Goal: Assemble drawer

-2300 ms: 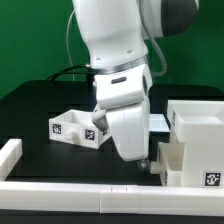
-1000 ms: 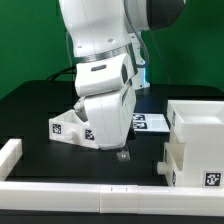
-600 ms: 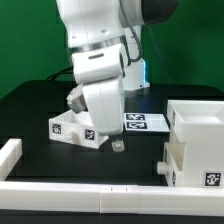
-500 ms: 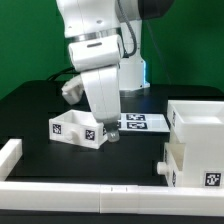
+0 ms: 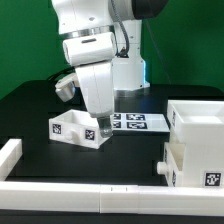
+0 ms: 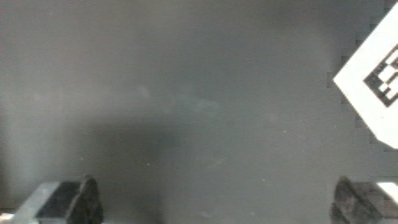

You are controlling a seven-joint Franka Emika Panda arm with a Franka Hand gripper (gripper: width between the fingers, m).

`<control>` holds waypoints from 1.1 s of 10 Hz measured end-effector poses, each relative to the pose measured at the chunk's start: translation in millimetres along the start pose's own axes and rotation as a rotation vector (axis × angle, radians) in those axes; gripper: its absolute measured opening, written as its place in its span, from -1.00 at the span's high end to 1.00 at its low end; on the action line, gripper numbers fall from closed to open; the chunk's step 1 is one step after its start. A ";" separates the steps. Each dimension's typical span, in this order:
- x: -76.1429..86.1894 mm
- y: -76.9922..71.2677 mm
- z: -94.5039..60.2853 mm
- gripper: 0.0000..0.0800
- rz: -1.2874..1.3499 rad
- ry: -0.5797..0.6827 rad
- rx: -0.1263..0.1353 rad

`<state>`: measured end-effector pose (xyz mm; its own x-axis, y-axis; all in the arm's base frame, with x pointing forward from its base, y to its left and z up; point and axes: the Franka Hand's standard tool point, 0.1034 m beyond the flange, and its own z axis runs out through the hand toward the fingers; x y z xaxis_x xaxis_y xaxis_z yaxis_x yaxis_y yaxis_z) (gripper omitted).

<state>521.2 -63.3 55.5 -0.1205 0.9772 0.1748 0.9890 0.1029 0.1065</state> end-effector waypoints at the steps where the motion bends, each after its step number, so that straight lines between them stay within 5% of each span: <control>1: -6.1 -5.0 -3.3 -0.62 -0.108 -0.016 0.002; 4: -29.0 -19.9 -12.6 -0.62 -0.455 -0.072 0.005; 5: -31.7 -25.0 -10.8 -0.62 -0.500 -0.066 0.030; 6: -34.9 -29.8 -11.5 -0.62 -0.503 -0.038 0.084; 9: -40.5 -29.5 -11.3 -0.62 -0.651 -0.056 0.080; 11: -59.4 -48.6 -13.6 -0.62 -0.764 -0.079 0.061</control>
Offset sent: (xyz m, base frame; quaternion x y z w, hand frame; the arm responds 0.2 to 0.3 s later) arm -0.0177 -0.0224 0.0093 -0.0235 -0.0346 -0.2608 0.9645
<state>479.1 -128.8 53.3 -0.7678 0.6407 0.0034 0.6368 0.7625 0.1146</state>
